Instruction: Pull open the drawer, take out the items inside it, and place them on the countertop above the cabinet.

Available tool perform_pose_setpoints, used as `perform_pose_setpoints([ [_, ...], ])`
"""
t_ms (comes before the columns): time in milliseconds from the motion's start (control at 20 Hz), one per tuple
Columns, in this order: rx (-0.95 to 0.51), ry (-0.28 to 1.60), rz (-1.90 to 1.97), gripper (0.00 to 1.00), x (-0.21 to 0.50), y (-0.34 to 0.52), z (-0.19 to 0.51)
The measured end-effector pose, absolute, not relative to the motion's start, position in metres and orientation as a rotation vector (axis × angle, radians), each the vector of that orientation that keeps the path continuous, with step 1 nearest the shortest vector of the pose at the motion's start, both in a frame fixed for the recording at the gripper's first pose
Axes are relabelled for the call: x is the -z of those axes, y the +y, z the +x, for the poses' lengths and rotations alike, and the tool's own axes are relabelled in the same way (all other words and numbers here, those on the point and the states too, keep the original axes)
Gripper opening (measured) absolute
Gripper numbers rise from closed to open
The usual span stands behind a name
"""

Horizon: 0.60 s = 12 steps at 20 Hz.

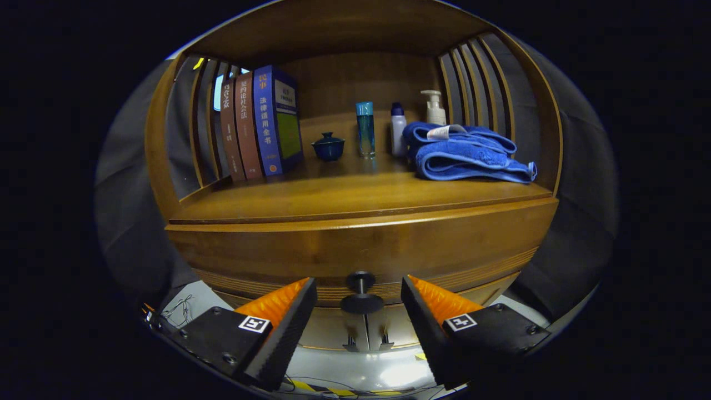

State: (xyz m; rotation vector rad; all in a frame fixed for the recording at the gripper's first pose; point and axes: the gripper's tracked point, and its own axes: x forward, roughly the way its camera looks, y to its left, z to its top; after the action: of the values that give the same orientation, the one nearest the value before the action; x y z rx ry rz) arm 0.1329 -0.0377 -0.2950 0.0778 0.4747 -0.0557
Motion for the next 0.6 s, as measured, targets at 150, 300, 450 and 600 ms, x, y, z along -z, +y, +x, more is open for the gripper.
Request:
perform_pose_setpoints([
  [150,0.061,0.508,0.076,0.94,0.309,-0.040,0.137],
  [300,0.045,0.576,0.055,0.64,0.319,-0.038,0.131],
  [450,0.047,0.573,0.044,0.45,0.322,-0.038,0.134],
  [600,0.047,0.586,0.019,0.36,0.323,-0.038,0.134],
])
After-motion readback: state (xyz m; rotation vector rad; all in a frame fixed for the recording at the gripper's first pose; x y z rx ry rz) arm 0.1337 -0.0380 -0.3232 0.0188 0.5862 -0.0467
